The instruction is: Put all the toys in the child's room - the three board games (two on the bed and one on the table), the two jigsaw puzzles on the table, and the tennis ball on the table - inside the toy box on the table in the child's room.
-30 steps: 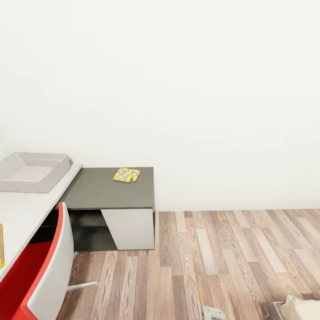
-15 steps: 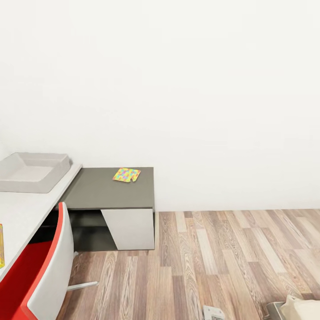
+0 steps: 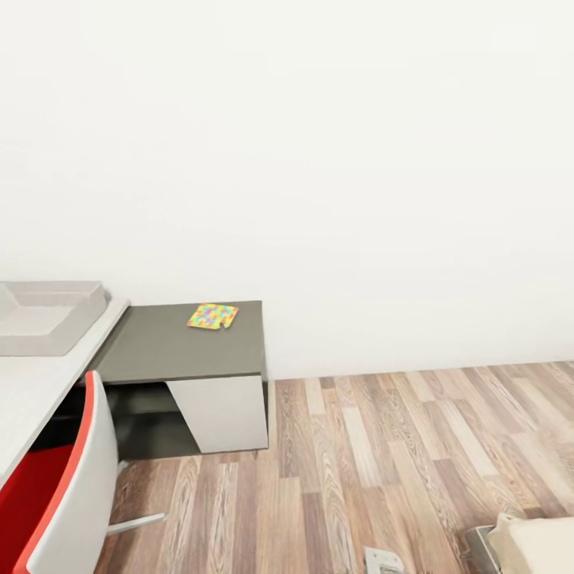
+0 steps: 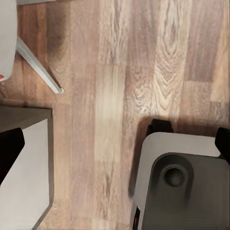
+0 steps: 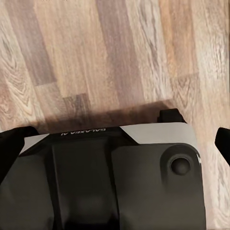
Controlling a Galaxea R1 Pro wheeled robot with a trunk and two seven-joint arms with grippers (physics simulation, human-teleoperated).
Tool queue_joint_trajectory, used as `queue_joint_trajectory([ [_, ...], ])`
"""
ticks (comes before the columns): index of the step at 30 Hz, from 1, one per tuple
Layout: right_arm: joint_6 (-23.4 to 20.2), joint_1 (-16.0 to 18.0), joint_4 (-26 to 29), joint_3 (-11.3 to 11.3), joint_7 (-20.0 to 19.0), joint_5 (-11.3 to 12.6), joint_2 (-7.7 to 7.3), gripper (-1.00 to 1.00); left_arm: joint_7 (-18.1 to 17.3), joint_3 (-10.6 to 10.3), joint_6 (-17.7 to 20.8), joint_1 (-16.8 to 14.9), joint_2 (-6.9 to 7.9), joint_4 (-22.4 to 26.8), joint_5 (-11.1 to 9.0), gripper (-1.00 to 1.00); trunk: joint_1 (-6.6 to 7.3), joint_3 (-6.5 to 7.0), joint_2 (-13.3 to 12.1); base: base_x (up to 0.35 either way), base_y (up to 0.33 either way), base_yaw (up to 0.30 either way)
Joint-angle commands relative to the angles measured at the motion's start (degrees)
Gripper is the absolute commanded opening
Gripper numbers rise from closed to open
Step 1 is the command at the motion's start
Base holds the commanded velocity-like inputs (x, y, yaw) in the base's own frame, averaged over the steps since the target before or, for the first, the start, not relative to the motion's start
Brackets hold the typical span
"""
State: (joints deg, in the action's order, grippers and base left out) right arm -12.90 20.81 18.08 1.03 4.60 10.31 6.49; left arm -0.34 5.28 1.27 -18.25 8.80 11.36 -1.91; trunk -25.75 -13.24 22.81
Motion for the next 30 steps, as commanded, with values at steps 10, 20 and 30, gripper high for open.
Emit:
queue_joint_trajectory([
  [10, -0.3, 0.0, 0.1, 0.2, 0.3, 0.5, 0.01, 1.0, -0.1, 0.3, 0.1, 0.0, -0.1, 0.1, -0.2, 1.0, -0.03, -0.11, 0.1, 0.0, 0.0, -0.276],
  [20, 5.4, -0.1, 0.0, 0.6, 0.3, 0.2, 0.03, 1.0, -0.1, 0.3, 0.1, 0.0, -0.05, 0.1, -0.1, 1.0, -0.03, -0.15, 0.1, 0.128, 0.0, -0.079],
  [30, 6.6, -0.2, 0.1, 0.6, 0.1, 0.3, 0.17, 1.0, -0.1, 0.3, 0.0, 0.1, -0.06, 0.1, 0.1, 1.0, -0.03, -0.13, 0.1, 0.307, 0.0, -0.02],
])
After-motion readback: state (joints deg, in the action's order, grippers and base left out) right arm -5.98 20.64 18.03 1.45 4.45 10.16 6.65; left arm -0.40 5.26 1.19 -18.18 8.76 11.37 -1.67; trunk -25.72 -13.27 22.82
